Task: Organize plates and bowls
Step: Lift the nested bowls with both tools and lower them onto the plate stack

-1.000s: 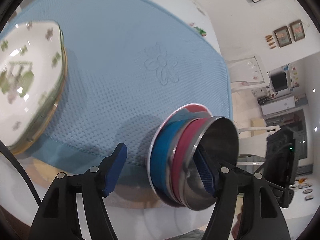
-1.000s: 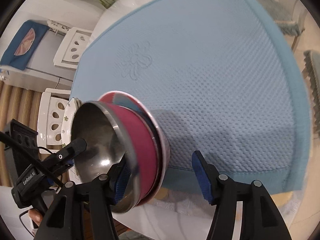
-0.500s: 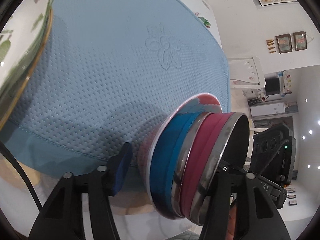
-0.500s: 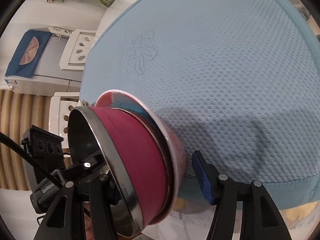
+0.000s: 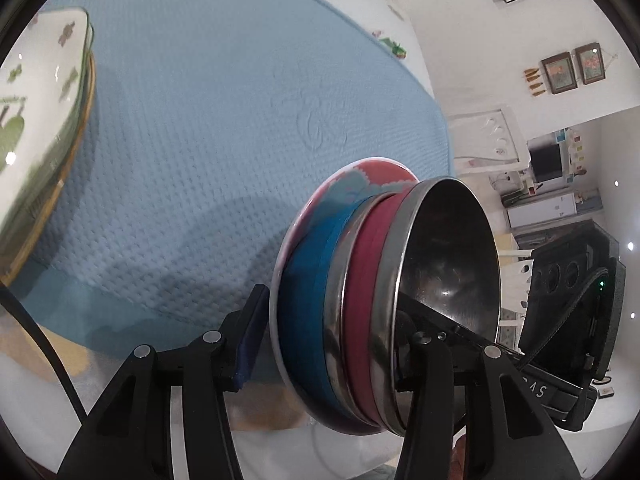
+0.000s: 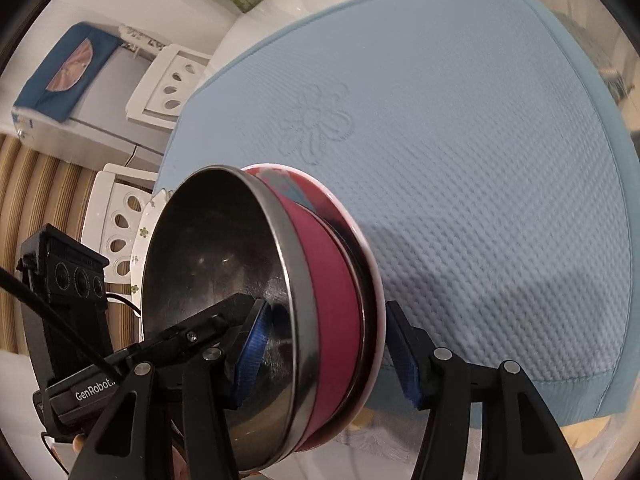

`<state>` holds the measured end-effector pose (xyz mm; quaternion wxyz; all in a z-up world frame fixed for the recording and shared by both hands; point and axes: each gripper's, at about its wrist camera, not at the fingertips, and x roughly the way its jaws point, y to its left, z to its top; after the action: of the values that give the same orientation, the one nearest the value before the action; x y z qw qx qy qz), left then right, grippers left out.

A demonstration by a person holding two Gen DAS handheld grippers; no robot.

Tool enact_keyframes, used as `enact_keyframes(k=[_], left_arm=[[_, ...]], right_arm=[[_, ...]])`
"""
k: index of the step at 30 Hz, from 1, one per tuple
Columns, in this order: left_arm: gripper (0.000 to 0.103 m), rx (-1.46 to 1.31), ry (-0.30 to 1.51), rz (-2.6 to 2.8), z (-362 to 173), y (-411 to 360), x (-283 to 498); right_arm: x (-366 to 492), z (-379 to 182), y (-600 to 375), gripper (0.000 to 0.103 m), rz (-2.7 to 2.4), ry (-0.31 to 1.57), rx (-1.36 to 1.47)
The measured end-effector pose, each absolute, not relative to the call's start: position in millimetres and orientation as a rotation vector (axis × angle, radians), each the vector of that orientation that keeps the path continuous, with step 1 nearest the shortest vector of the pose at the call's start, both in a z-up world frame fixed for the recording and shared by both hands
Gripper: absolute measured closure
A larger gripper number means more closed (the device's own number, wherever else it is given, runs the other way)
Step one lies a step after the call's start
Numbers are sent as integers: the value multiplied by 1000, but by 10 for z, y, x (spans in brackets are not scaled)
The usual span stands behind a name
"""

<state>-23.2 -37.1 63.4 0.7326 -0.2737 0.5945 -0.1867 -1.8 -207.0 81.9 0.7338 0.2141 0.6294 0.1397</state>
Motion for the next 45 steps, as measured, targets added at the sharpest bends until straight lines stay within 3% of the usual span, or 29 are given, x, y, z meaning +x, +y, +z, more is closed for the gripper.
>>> enact_keyframes(k=[20,33,45], left_arm=[[58,-609,1103,-350,1435,965,-8],[58,-592,1168,-340,1078,1939,61],[58,-613,1225,-406,740,2356,259]], right_arm=[[474,1471,-621,48,432,1301,399],[626,994,451,48,422,1402,366],[811,776,739,48,297,1436,390]])
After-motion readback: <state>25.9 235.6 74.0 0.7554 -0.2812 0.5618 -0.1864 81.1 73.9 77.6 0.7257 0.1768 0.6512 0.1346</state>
